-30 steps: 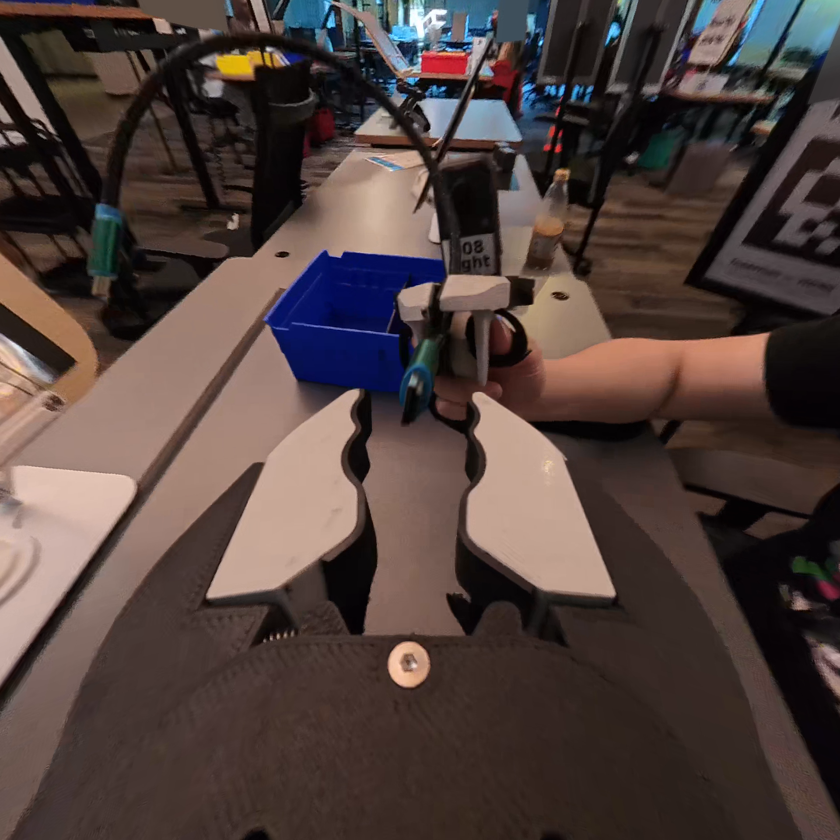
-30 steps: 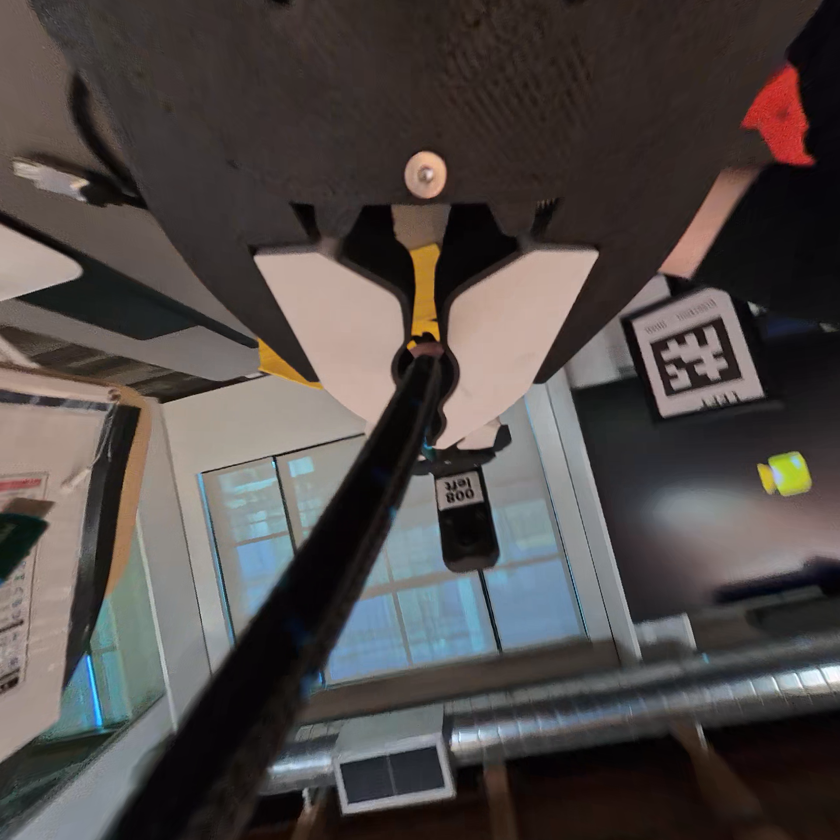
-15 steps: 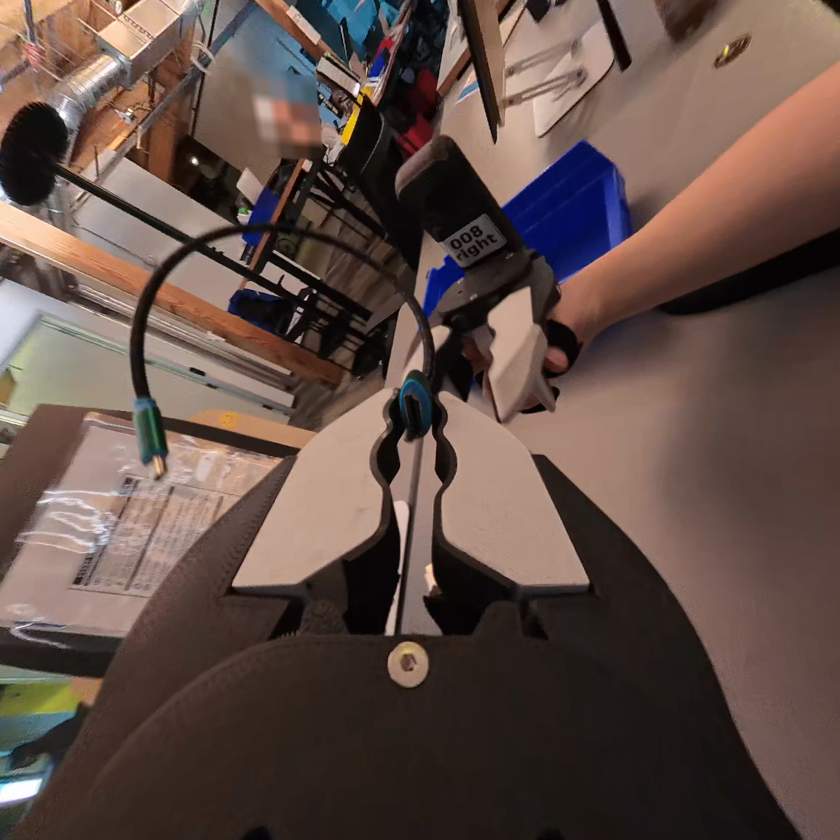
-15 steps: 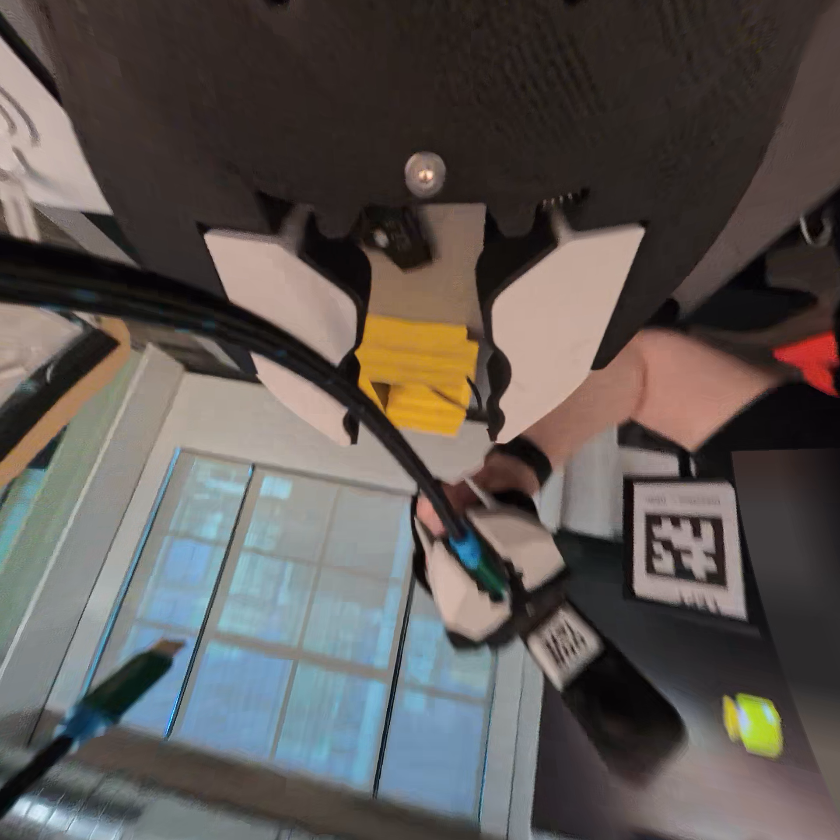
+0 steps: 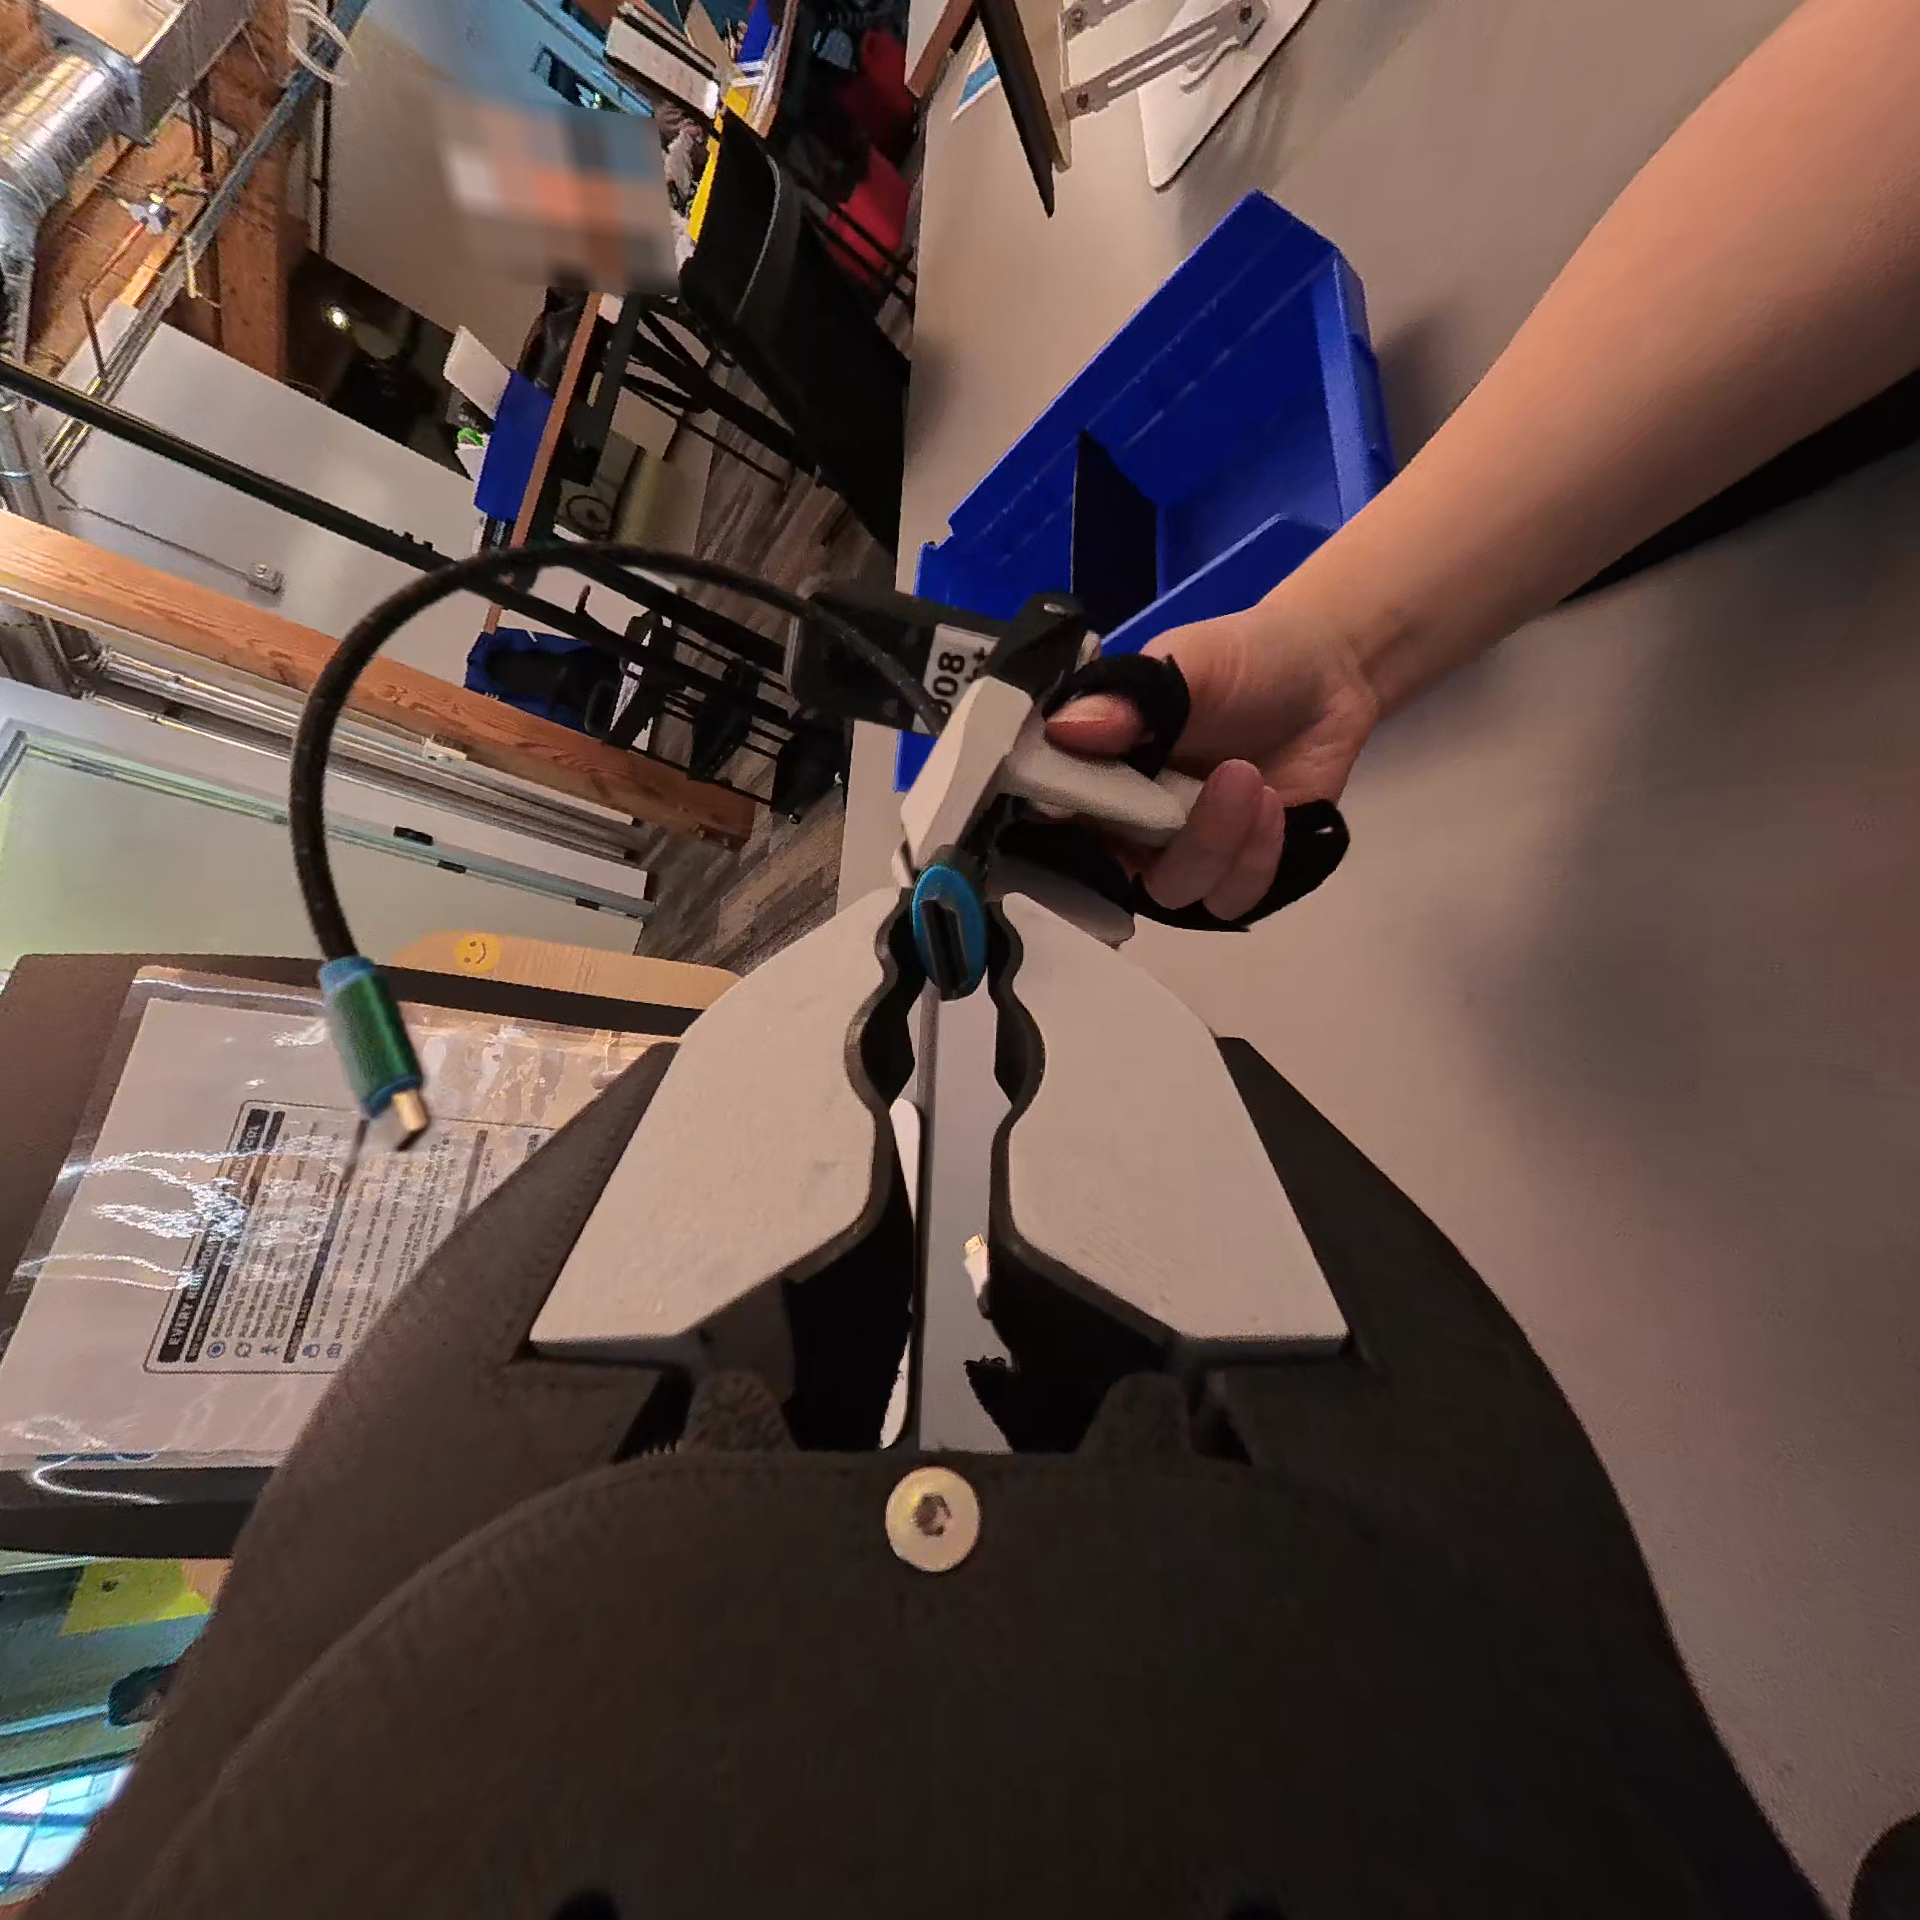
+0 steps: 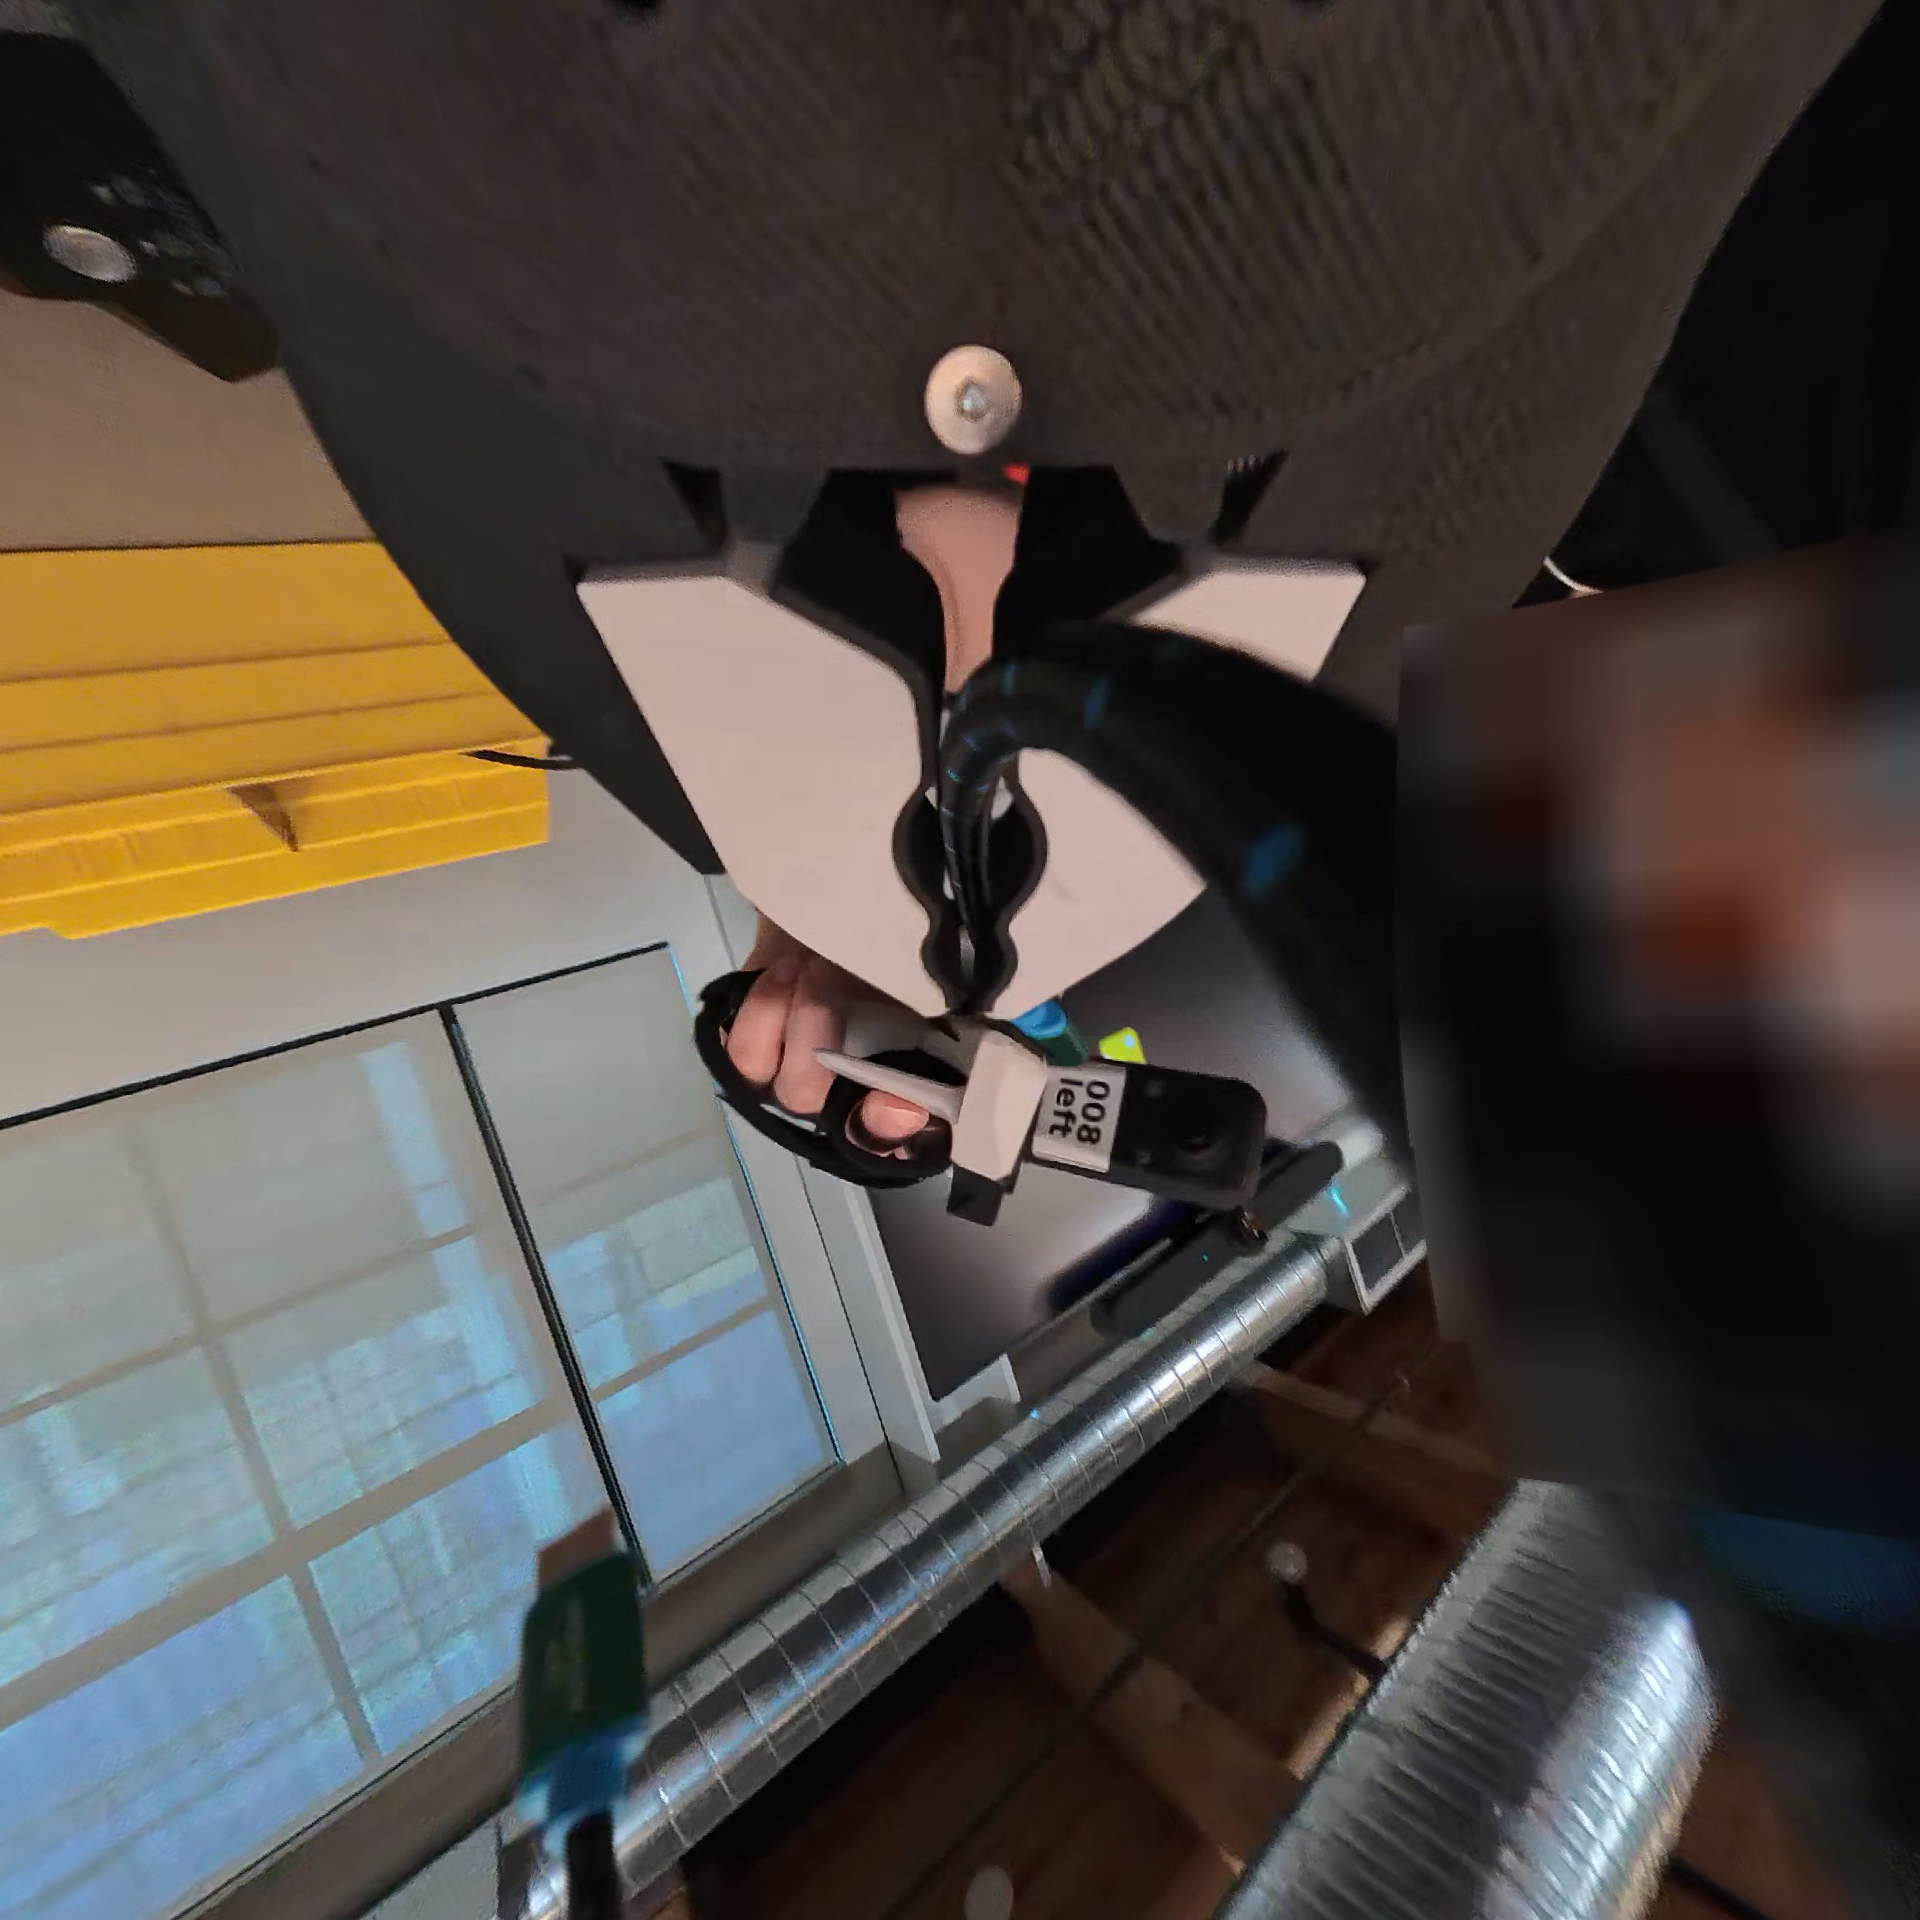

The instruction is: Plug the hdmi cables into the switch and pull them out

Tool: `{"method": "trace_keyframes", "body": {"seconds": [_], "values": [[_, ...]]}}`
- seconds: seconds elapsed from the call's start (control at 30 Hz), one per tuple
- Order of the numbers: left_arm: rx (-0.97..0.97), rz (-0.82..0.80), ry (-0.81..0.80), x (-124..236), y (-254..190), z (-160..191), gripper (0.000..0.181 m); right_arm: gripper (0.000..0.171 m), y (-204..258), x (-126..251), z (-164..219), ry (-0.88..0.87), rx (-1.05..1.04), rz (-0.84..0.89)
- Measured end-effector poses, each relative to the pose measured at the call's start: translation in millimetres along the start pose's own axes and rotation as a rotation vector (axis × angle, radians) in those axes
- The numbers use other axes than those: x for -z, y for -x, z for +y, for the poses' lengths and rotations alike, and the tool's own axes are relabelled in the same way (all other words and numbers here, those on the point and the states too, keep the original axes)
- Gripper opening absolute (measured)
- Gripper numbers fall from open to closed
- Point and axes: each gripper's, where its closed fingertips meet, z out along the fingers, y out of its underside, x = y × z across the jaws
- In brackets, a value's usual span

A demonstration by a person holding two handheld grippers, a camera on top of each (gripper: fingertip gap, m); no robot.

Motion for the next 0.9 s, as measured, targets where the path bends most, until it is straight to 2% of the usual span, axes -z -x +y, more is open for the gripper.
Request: {"method": "trace_keyframes", "body": {"seconds": [0.03, 0.17, 0.27, 0.3, 0.43, 0.5, 0.57, 0.63, 0.7, 0.8, 0.9], "values": [[0.008, -0.004, -0.004, -0.2, 1.0, 0.1, 0.011, 0.002, 0.8, 0.2, -0.7, 0.015, 0.038, 0.015], [0.004, 0.010, -0.024, 1.5, -0.4, -0.2, 0.010, 0.004, 6.6, -0.7, 0.6, 0.087, 0.150, 0.054], [-0.039, -0.007, -0.004, 5.2, -0.5, 0.2, 0.010, 0.010, 9.5, -3.8, 4.1, 0.129, 0.063, 0.026], [-0.040, 0.000, 0.000, 6.3, -1.4, 0.7, 0.010, 0.008, 8.1, -4.2, 6.5, 0.154, 0.059, 0.034], [0.049, -0.038, -0.014, 3.7, 7.0, 3.1, 0.013, 0.003, 6.5, -2.6, -2.7, 0.156, 0.264, 0.128], [0.145, -0.097, -0.024, 0.3, 19.6, 8.9, 0.024, 0.005, 7.5, 0.2, -12.9, 0.149, 0.451, 0.213], [0.278, -0.097, -0.012, -2.6, 28.6, 20.7, 0.041, 0.005, 7.7, 4.6, -25.0, 0.152, 0.643, 0.324], [0.479, 0.025, -0.042, -4.7, 25.0, 26.1, 0.058, 0.008, 11.2, 10.0, -37.2, 0.155, 0.834, 0.422], [0.708, 0.130, -0.121, -5.3, 28.8, 25.4, 0.063, 0.000, 14.3, 14.6, -45.7, 0.188, 1.017, 0.516], [1.089, 0.306, -0.326, -3.6, 42.4, 14.9, 0.056, 0.002, 20.7, 17.2, -53.9, 0.237, 1.269, 0.632], [1.348, 0.458, -0.509, -3.8, 52.2, 10.1, 0.059, 0.003, 27.5, 14.0, -54.5, 0.268, 1.453, 0.682]]}}
